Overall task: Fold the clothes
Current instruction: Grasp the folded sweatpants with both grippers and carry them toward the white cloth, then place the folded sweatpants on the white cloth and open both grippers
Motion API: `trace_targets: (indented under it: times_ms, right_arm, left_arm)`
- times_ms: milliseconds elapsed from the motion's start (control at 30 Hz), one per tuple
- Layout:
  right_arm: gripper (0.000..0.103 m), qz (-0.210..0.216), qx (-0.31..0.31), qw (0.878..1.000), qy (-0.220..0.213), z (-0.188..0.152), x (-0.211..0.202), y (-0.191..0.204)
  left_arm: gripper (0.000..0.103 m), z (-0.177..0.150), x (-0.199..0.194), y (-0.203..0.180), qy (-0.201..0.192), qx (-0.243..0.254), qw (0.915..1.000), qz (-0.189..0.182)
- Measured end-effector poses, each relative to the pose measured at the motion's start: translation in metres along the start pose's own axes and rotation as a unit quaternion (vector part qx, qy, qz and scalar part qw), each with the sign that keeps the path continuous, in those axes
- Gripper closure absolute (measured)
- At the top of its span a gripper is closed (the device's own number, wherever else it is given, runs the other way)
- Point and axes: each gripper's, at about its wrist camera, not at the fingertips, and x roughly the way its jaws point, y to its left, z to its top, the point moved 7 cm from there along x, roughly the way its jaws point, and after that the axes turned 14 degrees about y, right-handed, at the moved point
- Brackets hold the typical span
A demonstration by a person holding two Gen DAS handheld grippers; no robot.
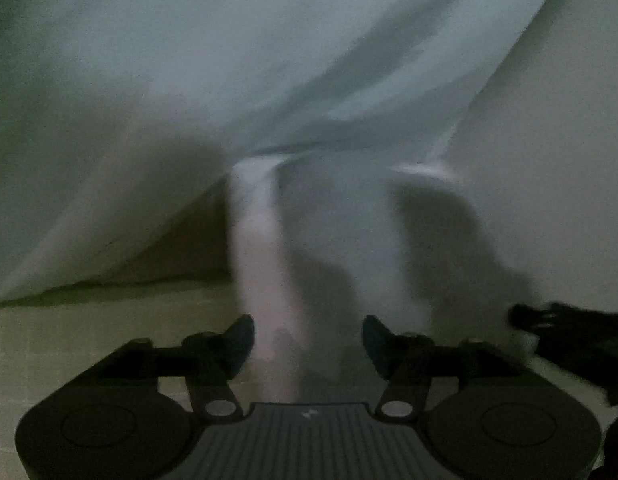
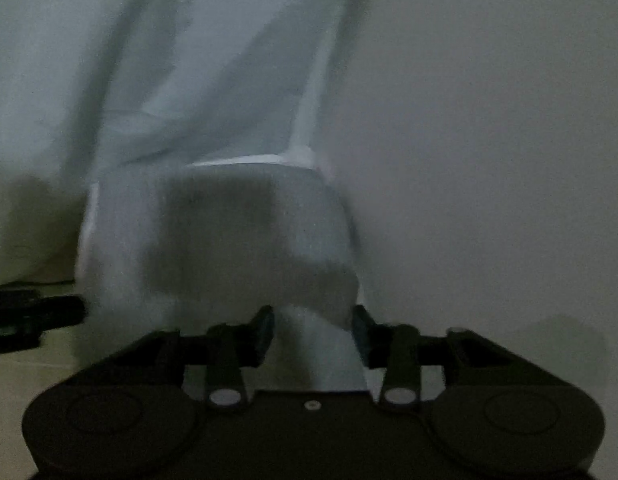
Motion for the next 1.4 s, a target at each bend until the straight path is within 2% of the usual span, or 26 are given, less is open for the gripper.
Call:
trace_targets:
  times_ms: [67, 167, 233, 300, 400, 500, 600, 800, 967, 1200, 1400]
  right_arm:
    - [0.024, -0.009, 0.016, 1.000, -0.009, -0.010, -0.001, -0.006]
    - [0.022, -0.005, 0.054, 0.999, -0.008, -0.026, -0.012, -0.012]
    - [0.016, 0.006, 0.084, 0.996, -0.011, -0.040, -0.023, -0.017]
    - [0.006, 0.016, 0.113, 0.993, -0.020, -0.047, -0.030, -0.020]
    - [0.005, 0.022, 0.150, 0.988, -0.018, -0.076, -0.056, -0.018]
    - [0.002, 0.050, 0.169, 0.984, -0.009, -0.106, -0.079, -0.012]
    - [0.001, 0.068, 0.180, 0.981, 0.012, -0.139, -0.096, -0.003]
    - [0.000, 0.076, 0.175, 0.982, 0.000, -0.194, -0.138, 0.023]
    - [0.000, 0.082, 0.177, 0.981, -0.012, -0.233, -0.173, 0.036]
    - [0.000, 0.088, 0.184, 0.979, -0.016, -0.262, -0.194, 0.042]
    - [0.000, 0.081, 0.185, 0.979, -0.012, -0.276, -0.202, 0.040]
  left_arm:
    - [0.029, -0.003, 0.003, 0.006, -0.002, 0.004, 0.9999, 0.012]
    - [0.023, -0.018, -0.018, 0.008, -0.017, 0.021, 0.9993, 0.024]
    - [0.014, -0.025, -0.038, 0.013, -0.033, 0.021, 0.9990, 0.022]
    - [0.011, -0.032, -0.056, 0.007, -0.046, 0.030, 0.9984, 0.017]
    - [0.000, -0.047, -0.086, -0.006, -0.062, 0.042, 0.9971, 0.013]
    - [0.000, -0.065, -0.119, -0.011, -0.077, 0.045, 0.9959, 0.015]
    - [0.000, -0.087, -0.148, -0.011, -0.085, 0.050, 0.9946, 0.033]
    - [0.000, -0.129, -0.181, -0.018, -0.079, 0.090, 0.9912, 0.055]
    - [0.000, -0.167, -0.200, -0.014, -0.065, 0.101, 0.9914, 0.052]
    - [0.000, -0.211, -0.216, -0.006, -0.054, 0.130, 0.9879, 0.065]
    - [0.000, -0.224, -0.224, -0.011, -0.061, 0.152, 0.9844, 0.064]
